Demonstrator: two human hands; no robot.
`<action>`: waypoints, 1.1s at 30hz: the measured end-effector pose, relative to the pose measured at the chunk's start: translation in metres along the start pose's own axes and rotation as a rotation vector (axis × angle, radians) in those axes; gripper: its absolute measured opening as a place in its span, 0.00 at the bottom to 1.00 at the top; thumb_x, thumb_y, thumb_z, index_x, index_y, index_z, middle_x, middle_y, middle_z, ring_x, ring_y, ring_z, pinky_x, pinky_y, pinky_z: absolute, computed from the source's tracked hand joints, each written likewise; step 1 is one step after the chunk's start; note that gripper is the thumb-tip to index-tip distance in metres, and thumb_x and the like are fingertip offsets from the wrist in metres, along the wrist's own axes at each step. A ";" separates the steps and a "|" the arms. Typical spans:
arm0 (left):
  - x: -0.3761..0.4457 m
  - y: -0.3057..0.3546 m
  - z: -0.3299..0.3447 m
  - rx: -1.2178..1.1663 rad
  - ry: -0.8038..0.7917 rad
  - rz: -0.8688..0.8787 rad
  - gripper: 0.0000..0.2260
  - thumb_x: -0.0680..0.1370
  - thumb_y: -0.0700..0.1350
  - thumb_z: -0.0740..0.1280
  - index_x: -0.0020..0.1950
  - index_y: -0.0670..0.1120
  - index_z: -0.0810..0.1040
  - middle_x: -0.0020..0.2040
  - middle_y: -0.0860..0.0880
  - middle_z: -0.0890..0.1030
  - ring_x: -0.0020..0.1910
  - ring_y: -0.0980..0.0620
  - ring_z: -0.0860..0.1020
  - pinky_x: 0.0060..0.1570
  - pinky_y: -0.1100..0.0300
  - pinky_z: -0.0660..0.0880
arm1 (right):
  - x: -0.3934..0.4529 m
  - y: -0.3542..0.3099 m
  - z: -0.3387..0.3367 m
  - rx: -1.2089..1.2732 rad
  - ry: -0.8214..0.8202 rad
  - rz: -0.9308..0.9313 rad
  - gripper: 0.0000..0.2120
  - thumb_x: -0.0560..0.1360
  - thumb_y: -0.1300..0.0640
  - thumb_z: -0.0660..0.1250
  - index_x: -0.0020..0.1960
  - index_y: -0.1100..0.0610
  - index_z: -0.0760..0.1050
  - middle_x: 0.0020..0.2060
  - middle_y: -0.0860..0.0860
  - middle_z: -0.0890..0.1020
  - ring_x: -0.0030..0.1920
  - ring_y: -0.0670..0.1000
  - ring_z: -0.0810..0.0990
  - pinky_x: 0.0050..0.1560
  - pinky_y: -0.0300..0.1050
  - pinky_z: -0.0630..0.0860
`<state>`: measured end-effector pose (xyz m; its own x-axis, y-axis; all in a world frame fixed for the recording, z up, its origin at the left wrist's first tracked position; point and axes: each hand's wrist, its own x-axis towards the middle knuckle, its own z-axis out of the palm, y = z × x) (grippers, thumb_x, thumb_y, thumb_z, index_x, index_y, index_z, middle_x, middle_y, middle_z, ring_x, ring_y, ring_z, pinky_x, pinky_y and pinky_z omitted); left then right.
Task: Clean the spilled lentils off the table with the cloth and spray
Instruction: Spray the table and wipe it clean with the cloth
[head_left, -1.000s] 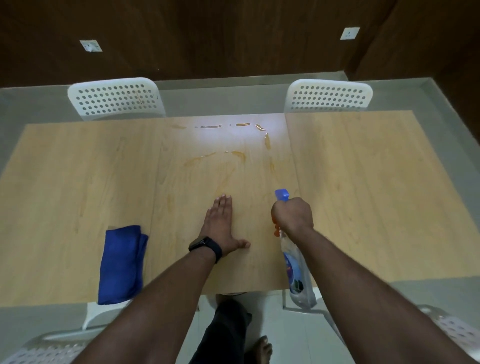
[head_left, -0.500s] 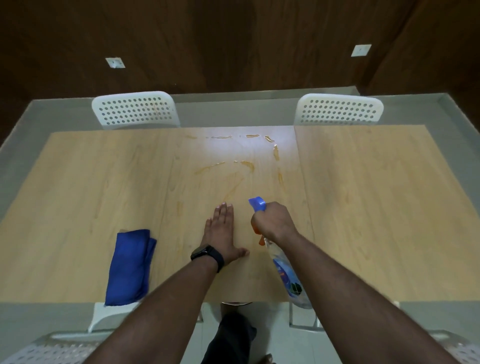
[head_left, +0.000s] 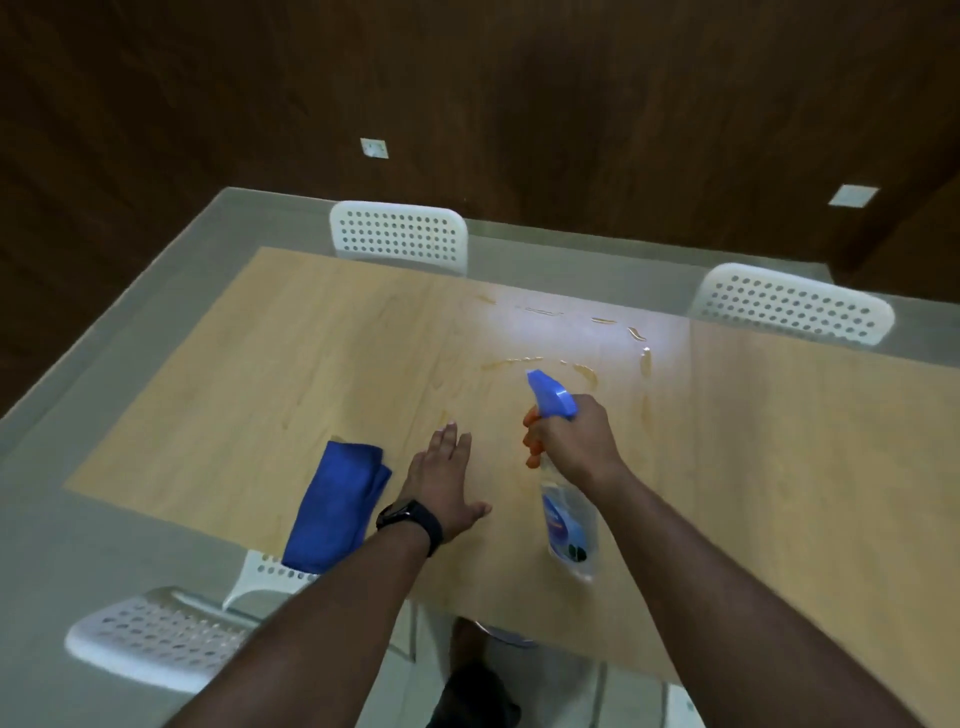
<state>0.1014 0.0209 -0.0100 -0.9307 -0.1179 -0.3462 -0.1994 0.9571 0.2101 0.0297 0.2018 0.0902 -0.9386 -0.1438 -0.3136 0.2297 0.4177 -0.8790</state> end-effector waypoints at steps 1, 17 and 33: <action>0.001 -0.011 -0.005 0.005 0.017 -0.015 0.49 0.76 0.63 0.72 0.85 0.48 0.46 0.86 0.46 0.42 0.84 0.46 0.46 0.81 0.47 0.54 | 0.006 -0.008 0.007 0.024 -0.012 -0.037 0.06 0.72 0.68 0.65 0.42 0.63 0.81 0.37 0.63 0.84 0.35 0.63 0.85 0.41 0.61 0.85; 0.026 -0.157 -0.020 -0.040 -0.071 -0.106 0.35 0.84 0.53 0.65 0.86 0.48 0.51 0.86 0.48 0.42 0.84 0.49 0.42 0.82 0.54 0.50 | 0.110 -0.107 0.166 0.260 -0.222 -0.317 0.13 0.68 0.76 0.66 0.48 0.65 0.81 0.42 0.60 0.85 0.41 0.60 0.85 0.43 0.61 0.85; 0.021 -0.185 0.003 -0.091 -0.054 0.003 0.34 0.86 0.60 0.56 0.86 0.49 0.44 0.84 0.52 0.36 0.83 0.53 0.36 0.80 0.59 0.38 | 0.133 -0.131 0.225 0.216 -0.379 -0.399 0.16 0.68 0.75 0.67 0.49 0.59 0.82 0.46 0.58 0.85 0.47 0.61 0.85 0.47 0.58 0.85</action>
<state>0.1194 -0.1579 -0.0586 -0.9140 -0.0982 -0.3936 -0.2257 0.9293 0.2922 -0.0673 -0.0743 0.0828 -0.8147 -0.5797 -0.0148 -0.0377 0.0786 -0.9962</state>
